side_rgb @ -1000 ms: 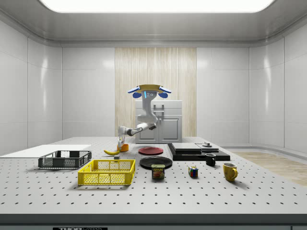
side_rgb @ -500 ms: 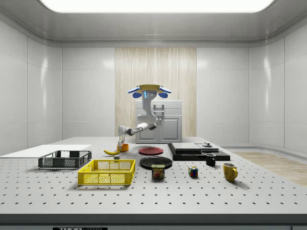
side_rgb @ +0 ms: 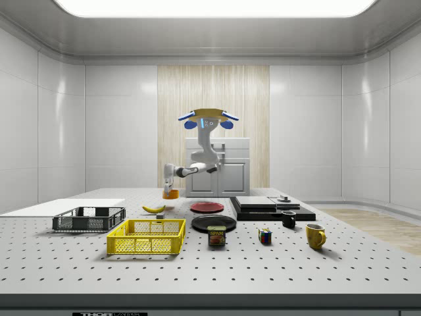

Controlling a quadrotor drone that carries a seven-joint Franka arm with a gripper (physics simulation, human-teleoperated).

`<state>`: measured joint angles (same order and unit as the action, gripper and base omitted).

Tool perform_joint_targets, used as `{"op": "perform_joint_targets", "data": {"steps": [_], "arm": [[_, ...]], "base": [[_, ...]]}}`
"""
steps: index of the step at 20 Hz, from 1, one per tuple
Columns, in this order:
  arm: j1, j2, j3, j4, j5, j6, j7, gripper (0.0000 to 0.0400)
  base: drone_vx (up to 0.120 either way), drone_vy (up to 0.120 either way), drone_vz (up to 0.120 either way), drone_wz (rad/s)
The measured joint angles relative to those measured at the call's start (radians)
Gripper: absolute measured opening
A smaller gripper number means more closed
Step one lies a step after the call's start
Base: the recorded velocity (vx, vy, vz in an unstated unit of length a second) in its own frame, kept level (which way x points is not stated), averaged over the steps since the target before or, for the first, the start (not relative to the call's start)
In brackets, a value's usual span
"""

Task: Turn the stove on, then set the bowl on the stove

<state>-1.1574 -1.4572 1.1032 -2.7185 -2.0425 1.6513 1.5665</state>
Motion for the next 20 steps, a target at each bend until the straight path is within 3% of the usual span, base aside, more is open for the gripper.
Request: {"op": "perform_joint_targets", "data": {"steps": [11, 20], "arm": [[0.002, -0.003, 0.012, -0.005, 0.011, -0.004, 0.001, 0.0100], [0.001, -0.004, 0.013, -0.006, 0.013, -0.003, 0.002, 0.0100]], "base": [[-0.120, 0.120, 0.116, 0.000], [-0.120, 0.000, 0.000, 0.000]]}}
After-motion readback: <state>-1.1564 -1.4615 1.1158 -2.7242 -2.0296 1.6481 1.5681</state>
